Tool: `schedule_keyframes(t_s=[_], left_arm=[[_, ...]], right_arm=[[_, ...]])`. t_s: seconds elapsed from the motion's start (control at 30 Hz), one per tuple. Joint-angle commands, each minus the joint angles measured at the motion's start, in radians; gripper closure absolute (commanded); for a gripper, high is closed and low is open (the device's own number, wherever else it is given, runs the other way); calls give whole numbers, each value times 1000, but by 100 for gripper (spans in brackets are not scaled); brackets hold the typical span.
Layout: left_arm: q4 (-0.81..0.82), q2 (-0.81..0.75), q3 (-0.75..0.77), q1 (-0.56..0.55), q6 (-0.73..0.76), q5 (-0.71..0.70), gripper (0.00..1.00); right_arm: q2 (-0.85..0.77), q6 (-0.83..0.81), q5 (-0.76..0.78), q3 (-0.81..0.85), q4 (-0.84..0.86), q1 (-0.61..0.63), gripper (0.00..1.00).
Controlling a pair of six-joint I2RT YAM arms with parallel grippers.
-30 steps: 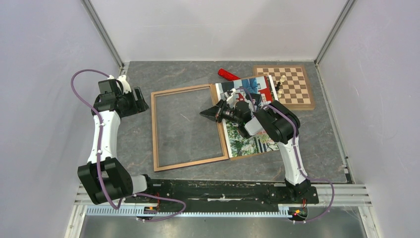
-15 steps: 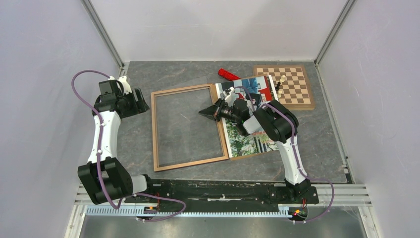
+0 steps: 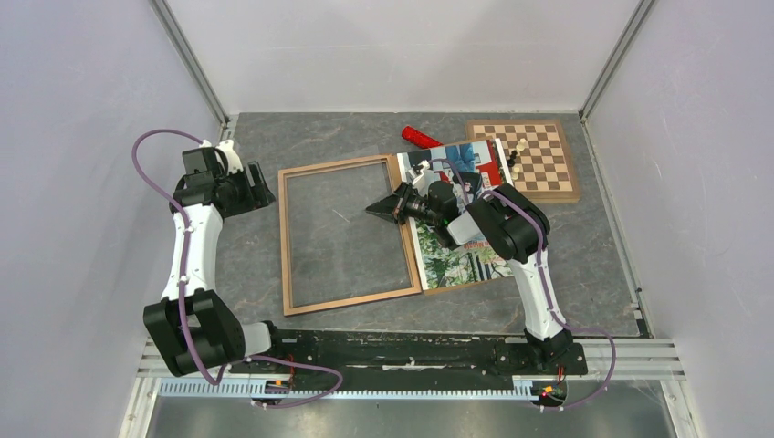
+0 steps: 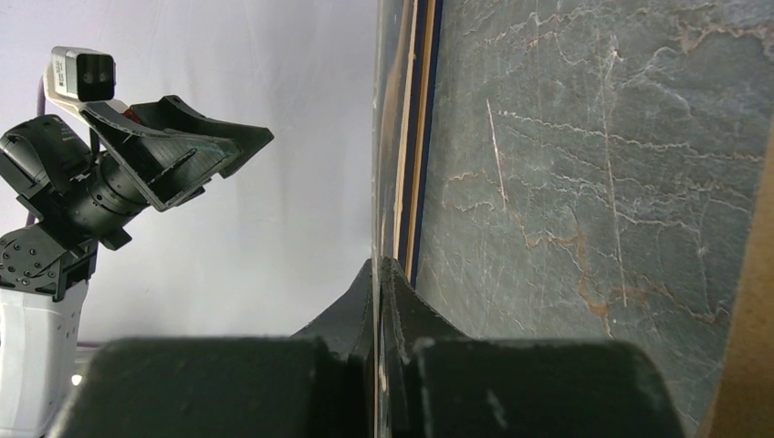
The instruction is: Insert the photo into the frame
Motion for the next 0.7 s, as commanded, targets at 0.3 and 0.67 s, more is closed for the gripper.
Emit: schedule_keyframes(t_s=[0.3, 0.67], left_arm=[[39, -34, -10, 4, 18, 27, 21], [40, -42, -13, 4, 17, 26, 21]], right_arm=[[-16, -30, 1, 0, 37, -14, 100], [-15, -46, 5, -7, 40, -23, 100]])
